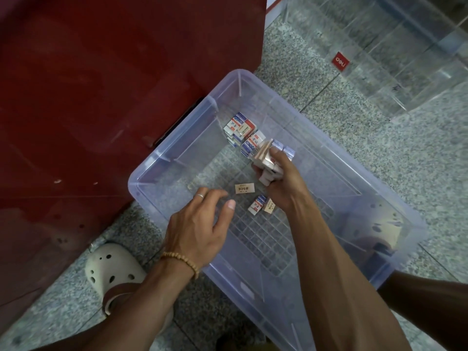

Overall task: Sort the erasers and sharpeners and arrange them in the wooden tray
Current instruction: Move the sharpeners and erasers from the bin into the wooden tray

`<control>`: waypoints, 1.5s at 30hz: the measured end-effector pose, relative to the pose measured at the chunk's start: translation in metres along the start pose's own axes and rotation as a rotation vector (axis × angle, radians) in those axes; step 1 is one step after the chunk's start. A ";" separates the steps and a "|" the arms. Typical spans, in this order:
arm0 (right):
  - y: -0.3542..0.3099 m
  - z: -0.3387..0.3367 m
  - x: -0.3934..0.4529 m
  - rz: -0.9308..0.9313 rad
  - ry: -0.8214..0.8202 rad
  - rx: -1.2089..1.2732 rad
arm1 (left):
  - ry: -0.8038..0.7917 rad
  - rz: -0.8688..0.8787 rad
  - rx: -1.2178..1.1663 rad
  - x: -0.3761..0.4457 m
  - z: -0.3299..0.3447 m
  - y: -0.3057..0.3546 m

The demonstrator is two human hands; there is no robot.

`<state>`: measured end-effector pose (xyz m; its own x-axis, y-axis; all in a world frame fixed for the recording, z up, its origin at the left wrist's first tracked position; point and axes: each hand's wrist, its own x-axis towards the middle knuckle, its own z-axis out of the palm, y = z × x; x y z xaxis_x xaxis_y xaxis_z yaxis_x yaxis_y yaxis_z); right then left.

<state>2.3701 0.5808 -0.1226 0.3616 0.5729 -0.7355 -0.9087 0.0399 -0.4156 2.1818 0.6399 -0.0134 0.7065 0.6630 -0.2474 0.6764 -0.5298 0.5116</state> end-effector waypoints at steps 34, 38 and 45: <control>-0.044 0.245 -0.322 -0.049 -0.738 -0.190 | 0.527 0.034 -0.758 -0.107 -0.266 0.096; -0.038 0.262 -0.330 -0.065 -0.670 -0.144 | 0.568 0.030 -0.746 -0.112 -0.281 0.087; -0.017 0.284 -0.329 -0.004 -0.633 -0.148 | 0.710 -0.059 -0.788 -0.110 -0.296 0.071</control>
<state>2.2073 0.6237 0.2787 0.1310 0.9465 -0.2948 -0.8530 -0.0440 -0.5201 2.0905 0.6858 0.2933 0.2212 0.9681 0.1176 0.2002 -0.1631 0.9661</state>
